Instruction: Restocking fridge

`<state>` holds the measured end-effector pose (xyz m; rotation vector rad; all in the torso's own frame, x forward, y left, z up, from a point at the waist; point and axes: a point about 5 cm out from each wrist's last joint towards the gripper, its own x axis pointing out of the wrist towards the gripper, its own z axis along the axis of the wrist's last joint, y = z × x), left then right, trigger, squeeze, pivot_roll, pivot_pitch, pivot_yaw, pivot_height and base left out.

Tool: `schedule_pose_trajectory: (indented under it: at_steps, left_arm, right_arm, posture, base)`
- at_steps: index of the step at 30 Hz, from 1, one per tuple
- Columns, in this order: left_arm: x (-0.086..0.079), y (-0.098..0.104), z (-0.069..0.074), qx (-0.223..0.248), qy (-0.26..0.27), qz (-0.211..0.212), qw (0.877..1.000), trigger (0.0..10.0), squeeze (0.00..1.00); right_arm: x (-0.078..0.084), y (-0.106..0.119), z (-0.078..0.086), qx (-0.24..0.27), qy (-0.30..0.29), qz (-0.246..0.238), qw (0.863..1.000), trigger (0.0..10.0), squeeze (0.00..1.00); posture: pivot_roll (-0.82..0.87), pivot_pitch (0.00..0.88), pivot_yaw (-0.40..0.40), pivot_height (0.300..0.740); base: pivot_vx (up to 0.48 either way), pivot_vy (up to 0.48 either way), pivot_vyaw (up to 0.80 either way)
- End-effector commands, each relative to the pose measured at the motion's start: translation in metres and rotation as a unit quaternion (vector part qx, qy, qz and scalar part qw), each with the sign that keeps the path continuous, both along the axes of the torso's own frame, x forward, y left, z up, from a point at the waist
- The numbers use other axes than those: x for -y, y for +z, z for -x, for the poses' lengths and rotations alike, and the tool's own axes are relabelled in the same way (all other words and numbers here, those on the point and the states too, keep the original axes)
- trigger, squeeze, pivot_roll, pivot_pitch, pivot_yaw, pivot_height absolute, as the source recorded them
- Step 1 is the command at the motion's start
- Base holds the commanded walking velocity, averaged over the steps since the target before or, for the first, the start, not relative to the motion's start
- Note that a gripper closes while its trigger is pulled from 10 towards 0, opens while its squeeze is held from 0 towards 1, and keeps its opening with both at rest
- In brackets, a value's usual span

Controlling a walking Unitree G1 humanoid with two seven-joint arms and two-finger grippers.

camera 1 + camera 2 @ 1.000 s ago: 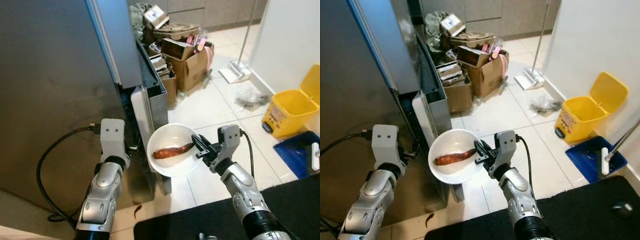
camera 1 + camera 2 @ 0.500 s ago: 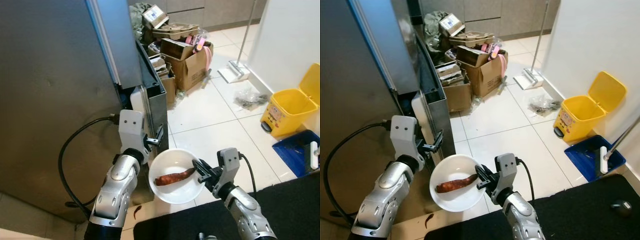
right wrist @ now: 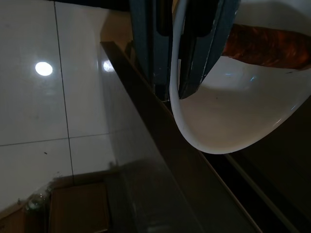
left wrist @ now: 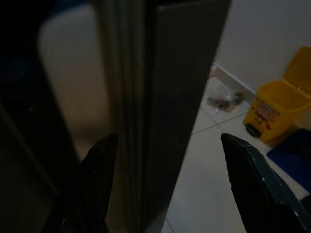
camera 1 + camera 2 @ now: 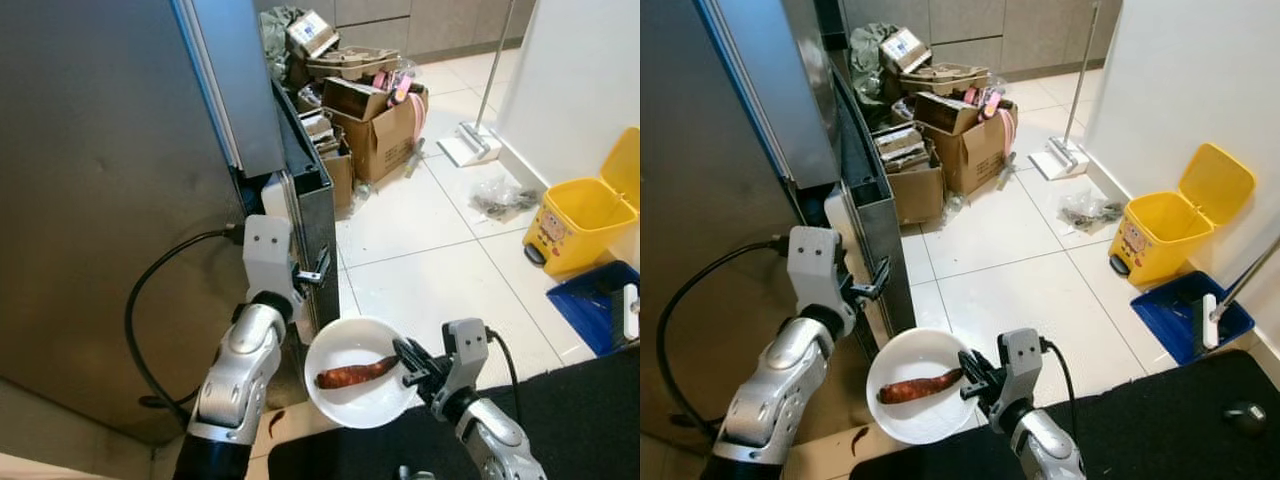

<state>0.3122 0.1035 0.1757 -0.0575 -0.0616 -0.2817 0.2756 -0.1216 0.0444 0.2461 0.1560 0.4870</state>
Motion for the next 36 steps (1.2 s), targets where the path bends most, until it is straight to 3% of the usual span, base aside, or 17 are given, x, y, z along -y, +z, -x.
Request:
schedule_pose_trajectory:
  at_steps: [1,11,16,21,22,23,24,26,27,28,29,30,32,35,36]
  left_arm:
    - [0.003,-0.006,-0.001,-0.011,-0.004,0.006,1.000,10.0,0.00]
    - [-0.004,0.002,-0.036,0.005,0.045,0.003,0.999,10.0,0.00]
    - [-0.010,0.003,-0.039,0.004,0.048,0.008,0.999,10.0,0.00]
    - [0.002,-0.003,-0.037,-0.011,0.029,0.023,0.999,10.0,0.00]
    - [0.015,-0.004,-0.035,-0.014,0.014,0.032,0.999,10.0,0.00]
    - [0.039,-0.005,-0.032,-0.018,-0.016,0.049,0.999,10.0,0.00]
    - [0.039,-0.005,-0.032,-0.018,-0.016,0.049,0.999,10.0,0.00]
    - [0.057,-0.004,-0.030,-0.022,-0.041,0.060,0.997,10.0,0.00]
    - [0.057,-0.004,-0.030,-0.022,-0.041,0.060,0.997,10.0,0.00]
    - [0.070,-0.003,-0.028,-0.027,-0.065,0.069,0.995,10.0,0.00]
    - [0.070,-0.003,-0.028,-0.027,-0.065,0.069,0.995,10.0,0.00]
    - [0.087,0.001,-0.024,-0.037,-0.108,0.086,0.990,10.0,0.00]
    - [0.110,0.006,-0.013,-0.067,-0.208,0.125,0.968,10.0,0.00]
    - [0.117,0.013,0.004,-0.084,-0.318,0.150,0.932,10.0,0.00]
    - [0.117,0.013,0.004,-0.084,-0.318,0.150,0.932,10.0,0.00]
  right_arm:
    - [-0.001,0.001,0.001,-0.001,-0.001,-0.007,1.000,10.0,0.00]
    - [-0.004,0.004,0.005,0.005,-0.004,-0.014,1.000,10.0,0.00]
    - [-0.002,0.004,0.006,0.006,-0.008,-0.015,1.000,10.0,0.00]
    - [-0.001,0.003,0.007,0.003,-0.008,-0.013,1.000,10.0,0.00]
    - [-0.001,0.003,0.006,0.003,-0.008,-0.013,1.000,10.0,0.00]
    - [-0.001,0.004,0.005,0.004,-0.008,-0.012,1.000,10.0,0.00]
    - [-0.001,0.004,0.005,0.004,-0.008,-0.012,1.000,10.0,0.00]
    - [-0.001,0.005,0.004,0.005,-0.009,-0.013,1.000,10.0,0.00]
    - [-0.001,0.005,0.004,0.005,-0.009,-0.013,1.000,10.0,0.00]
    - [-0.001,0.005,0.003,0.005,-0.010,-0.013,1.000,10.0,0.00]
    - [-0.001,0.005,0.003,0.005,-0.010,-0.013,1.000,10.0,0.00]
    - [-0.002,0.006,0.003,0.005,-0.011,-0.013,1.000,10.0,0.00]
    - [-0.002,0.005,0.004,0.005,-0.012,-0.013,1.000,10.0,0.00]
    - [-0.001,0.005,0.005,0.005,-0.015,-0.012,1.000,10.0,0.00]
    - [-0.001,0.005,0.005,0.005,-0.015,-0.012,1.000,10.0,0.00]
  posture:
    - [-0.09,0.169,0.050,0.717]
    - [-0.10,0.182,0.069,0.717]
    - [-0.10,0.186,0.072,0.717]
    - [-0.10,0.187,0.070,0.717]
    - [-0.10,0.187,0.073,0.717]
    - [-0.10,0.186,0.073,0.717]
    - [-0.10,0.186,0.073,0.717]
    - [-0.10,0.187,0.074,0.717]
    - [-0.10,0.187,0.074,0.717]
    - [-0.10,0.187,0.074,0.717]
    - [-0.10,0.187,0.074,0.717]
    - [-0.11,0.187,0.079,0.717]
    - [-0.11,0.187,0.081,0.717]
    - [-0.11,0.189,0.082,0.717]
    - [-0.11,0.189,0.082,0.717]
  base:
    - [0.000,0.000,0.00]
    - [0.000,0.000,0.00]
    - [0.000,0.000,0.00]
    - [0.000,0.000,0.00]
    - [0.000,0.000,0.00]
    - [0.000,0.000,0.00]
    - [0.000,0.000,0.00]
    - [0.000,0.000,0.00]
    - [0.000,0.000,0.00]
    - [0.000,0.000,0.00]
    - [0.000,0.000,0.00]
    - [0.000,0.000,0.00]
    - [0.000,0.000,0.00]
    - [0.000,0.000,0.00]
    - [0.000,0.000,0.00]
